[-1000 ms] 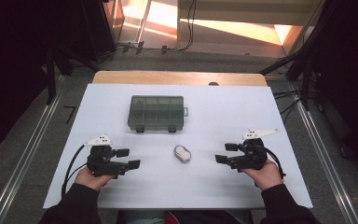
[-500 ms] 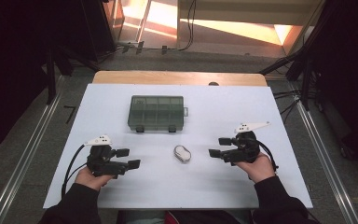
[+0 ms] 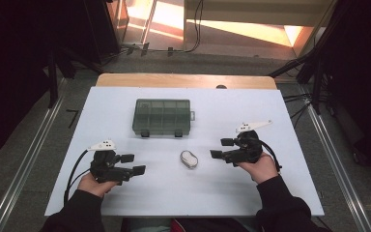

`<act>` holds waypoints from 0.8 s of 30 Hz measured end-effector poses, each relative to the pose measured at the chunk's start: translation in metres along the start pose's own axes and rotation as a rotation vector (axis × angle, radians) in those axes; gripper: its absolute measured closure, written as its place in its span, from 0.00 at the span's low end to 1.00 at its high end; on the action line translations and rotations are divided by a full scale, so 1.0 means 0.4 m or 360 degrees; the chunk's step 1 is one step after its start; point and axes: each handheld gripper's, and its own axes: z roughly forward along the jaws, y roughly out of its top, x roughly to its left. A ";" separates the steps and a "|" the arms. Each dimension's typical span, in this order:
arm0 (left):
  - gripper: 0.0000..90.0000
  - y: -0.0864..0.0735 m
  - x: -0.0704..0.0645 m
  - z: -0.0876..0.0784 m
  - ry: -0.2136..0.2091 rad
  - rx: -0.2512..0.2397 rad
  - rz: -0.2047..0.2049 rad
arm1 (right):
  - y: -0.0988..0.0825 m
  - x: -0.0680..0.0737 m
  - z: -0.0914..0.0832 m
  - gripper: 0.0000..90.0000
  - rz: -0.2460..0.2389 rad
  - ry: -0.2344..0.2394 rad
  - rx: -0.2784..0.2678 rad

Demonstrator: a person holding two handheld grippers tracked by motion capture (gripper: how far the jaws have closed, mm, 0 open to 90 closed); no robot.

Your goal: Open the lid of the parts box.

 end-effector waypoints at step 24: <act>0.24 0.000 0.000 0.001 -0.0009 0.0005 0.0002 | 0.069 -0.001 0.058 0.24 -0.0006 -0.0029 -0.0012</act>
